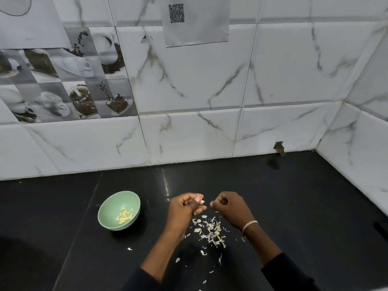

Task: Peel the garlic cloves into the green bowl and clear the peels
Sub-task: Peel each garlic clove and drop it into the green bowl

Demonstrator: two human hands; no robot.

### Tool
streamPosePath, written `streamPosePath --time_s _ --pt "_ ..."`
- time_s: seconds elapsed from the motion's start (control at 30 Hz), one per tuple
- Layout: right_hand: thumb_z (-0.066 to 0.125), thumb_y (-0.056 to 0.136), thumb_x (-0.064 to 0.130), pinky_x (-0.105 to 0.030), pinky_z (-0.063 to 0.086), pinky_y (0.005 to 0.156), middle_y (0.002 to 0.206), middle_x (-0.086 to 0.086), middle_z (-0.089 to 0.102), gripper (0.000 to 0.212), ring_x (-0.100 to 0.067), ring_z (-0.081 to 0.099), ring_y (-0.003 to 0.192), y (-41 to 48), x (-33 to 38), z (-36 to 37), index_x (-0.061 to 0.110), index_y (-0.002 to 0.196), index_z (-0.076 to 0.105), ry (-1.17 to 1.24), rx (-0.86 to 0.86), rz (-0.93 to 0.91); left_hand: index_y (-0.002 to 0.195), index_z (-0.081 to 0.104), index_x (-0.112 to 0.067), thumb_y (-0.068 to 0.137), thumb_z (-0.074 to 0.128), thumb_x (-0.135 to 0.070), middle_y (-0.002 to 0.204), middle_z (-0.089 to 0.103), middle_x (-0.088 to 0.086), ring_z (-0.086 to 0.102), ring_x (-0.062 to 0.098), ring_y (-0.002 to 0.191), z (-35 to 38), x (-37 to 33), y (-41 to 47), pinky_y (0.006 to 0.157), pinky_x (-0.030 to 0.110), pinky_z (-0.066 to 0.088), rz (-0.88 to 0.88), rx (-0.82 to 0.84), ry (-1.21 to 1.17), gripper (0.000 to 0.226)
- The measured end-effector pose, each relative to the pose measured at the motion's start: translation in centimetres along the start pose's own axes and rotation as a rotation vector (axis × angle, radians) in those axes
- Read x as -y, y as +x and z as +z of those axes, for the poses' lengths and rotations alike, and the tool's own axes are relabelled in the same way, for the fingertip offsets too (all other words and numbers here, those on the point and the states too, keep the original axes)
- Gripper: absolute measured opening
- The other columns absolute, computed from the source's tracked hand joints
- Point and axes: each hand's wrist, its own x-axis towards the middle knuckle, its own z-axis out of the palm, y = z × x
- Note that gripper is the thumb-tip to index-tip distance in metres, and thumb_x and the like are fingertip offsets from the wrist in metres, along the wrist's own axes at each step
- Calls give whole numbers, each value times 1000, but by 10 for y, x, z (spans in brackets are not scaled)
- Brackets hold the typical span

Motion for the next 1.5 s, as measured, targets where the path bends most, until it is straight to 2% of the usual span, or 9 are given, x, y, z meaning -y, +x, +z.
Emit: streamPosePath --time_s 0.13,0.23,0.4,0.6,0.83,1.0,1.17,1.33,1.5 --pt "74 83 9 -34 60 60 71 -7 72 3 -12 67 60 -4 9 0 11 84 73 187 50 -64 98 73 0 91 70 -1 83 76 16 73 23 72 4 3 1 68 25 58 62 -22 129 8" --pt "67 91 9 -26 58 61 71 -7 74 10 -12 70 63 -7 17 0 6 88 76 211 109 -88 94 73 -1 91 69 -1 79 76 13 68 17 66 3 4 1 63 25 56 104 -31 205 5" --pt "65 90 13 -36 63 68 71 -10 75 14 -26 74 68 -7 21 -3 8 83 76 163 154 -88 85 75 -10 91 70 -3 69 73 8 65 13 61 4 3 -2 61 25 54 198 -11 362 10" --pt "69 85 19 -41 61 68 68 -9 74 13 -23 74 65 -7 23 -8 11 78 76 117 193 -75 80 74 -12 90 69 -1 64 69 12 62 13 58 9 4 -4 60 27 52 221 -29 393 16" --pt "71 85 22 -34 56 60 64 -7 73 17 -23 71 58 -11 25 -4 10 74 73 153 134 -74 80 74 -9 90 68 1 64 70 9 63 9 58 16 -2 -9 59 20 51 239 -65 395 15" --pt "73 86 19 -20 48 50 56 -2 69 19 -9 61 48 -15 28 -4 6 72 71 165 113 -63 81 73 -14 91 66 -1 67 70 4 64 8 61 17 1 -12 61 20 53 274 -51 463 18" --pt "65 87 4 -23 45 45 53 -6 64 20 -13 56 44 -15 25 -2 5 67 67 389 103 13 93 72 -11 94 63 1 73 71 13 66 13 65 16 -1 -12 66 24 55 259 2 357 15" --pt "64 91 5 -23 43 45 54 -10 61 24 -15 54 45 -17 24 -1 4 67 65 475 93 39 95 75 -9 97 60 1 81 76 9 72 12 72 16 -2 -15 69 20 56 217 37 238 18" --pt "68 90 6 -21 42 44 54 -7 63 24 -11 52 43 -15 25 -4 -13 78 64 483 105 24 95 75 -4 92 70 -5 85 77 13 75 21 80 15 -3 -14 74 24 58 154 89 142 6"
